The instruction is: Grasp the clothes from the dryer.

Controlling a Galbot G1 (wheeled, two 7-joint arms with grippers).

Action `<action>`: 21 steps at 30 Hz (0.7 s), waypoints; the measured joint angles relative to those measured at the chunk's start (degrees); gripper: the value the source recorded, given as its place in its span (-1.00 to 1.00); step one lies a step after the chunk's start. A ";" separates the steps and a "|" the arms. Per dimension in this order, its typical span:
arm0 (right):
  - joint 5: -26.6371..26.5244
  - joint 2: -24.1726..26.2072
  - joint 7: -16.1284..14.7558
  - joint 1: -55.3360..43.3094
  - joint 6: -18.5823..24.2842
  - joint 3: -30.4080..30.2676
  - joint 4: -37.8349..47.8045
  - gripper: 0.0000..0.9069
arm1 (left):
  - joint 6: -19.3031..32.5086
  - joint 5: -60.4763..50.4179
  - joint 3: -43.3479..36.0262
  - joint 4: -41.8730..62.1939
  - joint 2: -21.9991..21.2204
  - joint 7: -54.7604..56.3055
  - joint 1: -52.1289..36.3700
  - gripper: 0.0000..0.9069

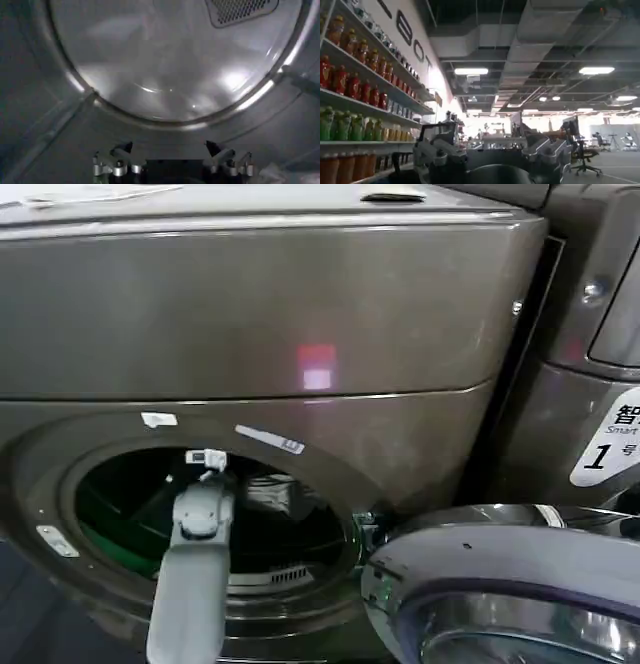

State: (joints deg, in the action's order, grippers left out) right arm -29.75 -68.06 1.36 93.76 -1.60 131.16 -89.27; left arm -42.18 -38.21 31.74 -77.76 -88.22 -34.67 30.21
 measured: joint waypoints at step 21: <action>1.53 0.33 -0.24 -0.48 0.53 -1.70 -0.08 1.00 | 46.96 -36.78 -3.67 14.71 0.51 -37.38 -15.16 1.00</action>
State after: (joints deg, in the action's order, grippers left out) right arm -28.22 -67.73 1.12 93.28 -1.07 129.46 -89.34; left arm 4.77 -74.99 28.07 -63.05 -87.72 -72.05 15.06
